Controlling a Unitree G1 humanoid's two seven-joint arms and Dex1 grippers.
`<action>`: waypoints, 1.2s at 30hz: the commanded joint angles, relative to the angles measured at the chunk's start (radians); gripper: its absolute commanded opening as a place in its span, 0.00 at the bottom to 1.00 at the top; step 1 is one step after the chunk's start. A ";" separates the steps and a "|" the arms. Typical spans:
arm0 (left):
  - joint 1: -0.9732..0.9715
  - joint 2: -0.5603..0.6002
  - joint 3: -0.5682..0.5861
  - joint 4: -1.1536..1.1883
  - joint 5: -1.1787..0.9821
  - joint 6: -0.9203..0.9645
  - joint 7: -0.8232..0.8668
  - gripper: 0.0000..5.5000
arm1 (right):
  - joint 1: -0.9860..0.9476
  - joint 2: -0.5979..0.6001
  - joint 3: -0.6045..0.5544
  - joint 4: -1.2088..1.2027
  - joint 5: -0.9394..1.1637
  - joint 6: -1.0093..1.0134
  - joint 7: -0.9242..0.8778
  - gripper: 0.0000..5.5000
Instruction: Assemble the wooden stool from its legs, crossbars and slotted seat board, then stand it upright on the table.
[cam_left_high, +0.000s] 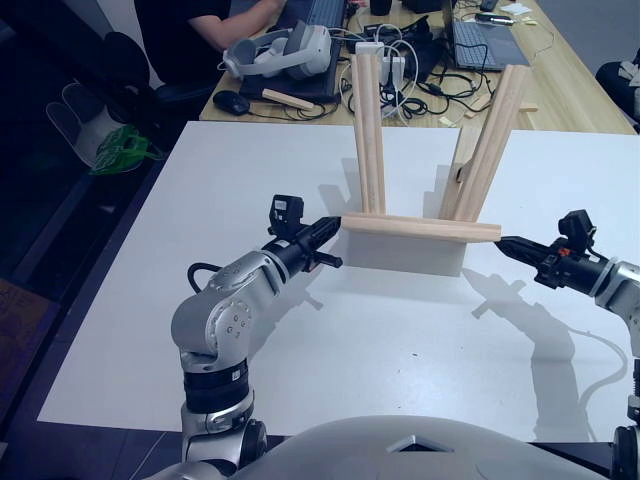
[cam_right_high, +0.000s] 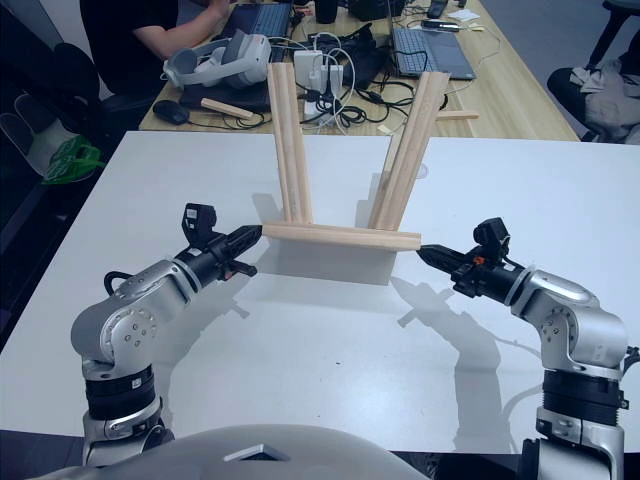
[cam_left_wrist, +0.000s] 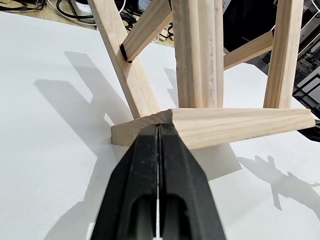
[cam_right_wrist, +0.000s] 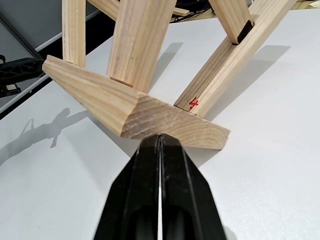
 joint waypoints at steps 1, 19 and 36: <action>-0.041 -0.080 -0.102 -0.024 -0.144 0.040 -0.079 0.00 | -0.061 0.073 0.066 -0.095 0.126 0.021 0.050 0.00; -0.043 -0.075 -0.098 -0.040 -0.161 0.039 -0.090 0.00 | -0.070 0.079 0.045 -0.132 0.185 0.072 0.025 0.00; -0.001 0.177 -0.014 -0.086 -0.203 0.111 -0.190 0.00 | -0.025 -0.035 -0.061 -0.014 0.129 0.015 0.052 0.00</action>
